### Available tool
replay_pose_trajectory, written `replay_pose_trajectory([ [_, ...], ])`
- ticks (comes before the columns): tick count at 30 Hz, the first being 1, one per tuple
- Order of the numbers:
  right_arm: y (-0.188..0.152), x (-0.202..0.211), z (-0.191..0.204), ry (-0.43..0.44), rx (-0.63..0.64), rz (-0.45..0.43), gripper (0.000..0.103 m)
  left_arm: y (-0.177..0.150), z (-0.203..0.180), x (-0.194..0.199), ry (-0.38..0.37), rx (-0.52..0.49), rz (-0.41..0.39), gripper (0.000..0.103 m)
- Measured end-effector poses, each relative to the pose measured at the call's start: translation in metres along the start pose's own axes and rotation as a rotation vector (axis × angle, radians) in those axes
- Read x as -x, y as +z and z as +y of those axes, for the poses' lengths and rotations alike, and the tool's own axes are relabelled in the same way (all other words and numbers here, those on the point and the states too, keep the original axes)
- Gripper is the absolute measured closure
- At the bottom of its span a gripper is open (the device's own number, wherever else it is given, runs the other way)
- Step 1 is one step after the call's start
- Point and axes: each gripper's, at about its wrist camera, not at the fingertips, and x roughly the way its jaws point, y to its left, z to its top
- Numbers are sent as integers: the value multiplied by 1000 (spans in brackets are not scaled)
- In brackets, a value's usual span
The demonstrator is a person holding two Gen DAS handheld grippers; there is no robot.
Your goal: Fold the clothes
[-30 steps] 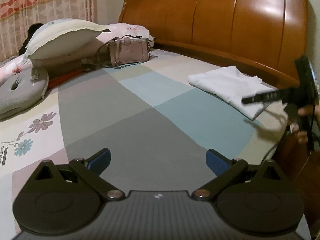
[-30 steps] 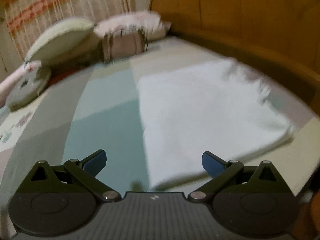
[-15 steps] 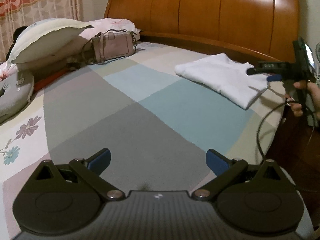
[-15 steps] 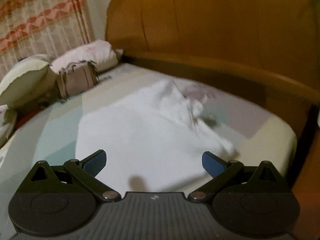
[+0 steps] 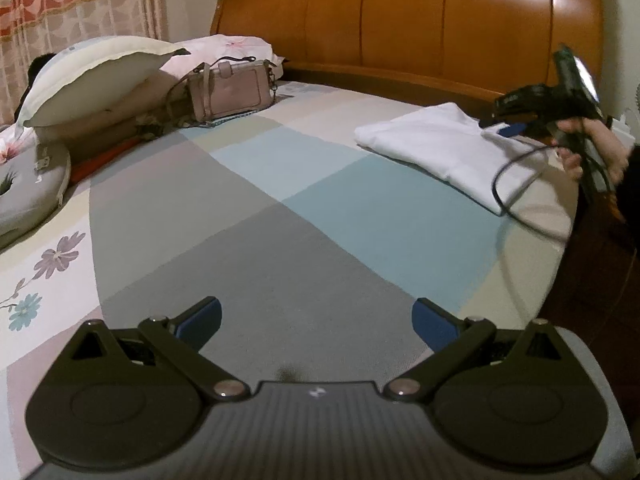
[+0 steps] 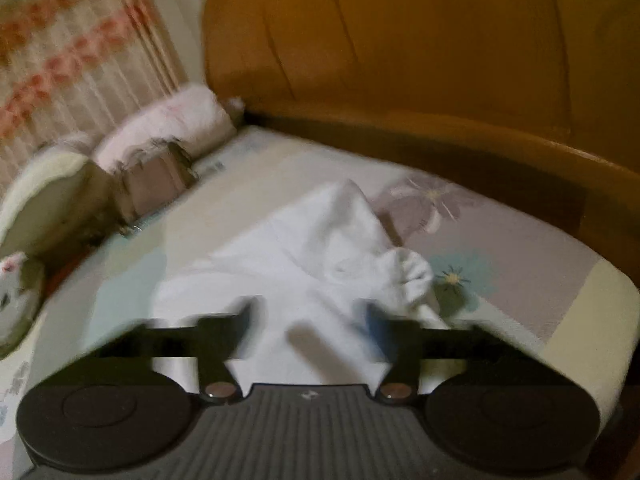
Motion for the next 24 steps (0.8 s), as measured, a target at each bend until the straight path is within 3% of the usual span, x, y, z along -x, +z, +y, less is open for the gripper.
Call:
replay_pose_trajectory([
  [6, 6, -13, 1, -46, 74, 11, 78, -3, 1, -10, -5, -4, 21, 2],
  [8, 8, -16, 1, -39, 88, 28, 99, -3, 0, -11, -7, -9, 22, 2],
  [9, 11, -17, 0, -45, 92, 29, 102, -3, 0, -11, -7, -13, 21, 2],
  [14, 31, -20, -8, -86, 46, -1, 102, -2, -1, -13, -8, -16, 28, 2],
  [20, 21, 6, -19, -3, -2, -3, 78, -2, -1, -14, -9, -20, 24, 2],
  [23, 14, -4, -22, -46, 20, 14, 81, -2, -2, -14, -17, -20, 27, 2],
  [24, 14, -8, -21, -103, 39, 7, 90, -2, -3, -13, -16, -22, 26, 2],
])
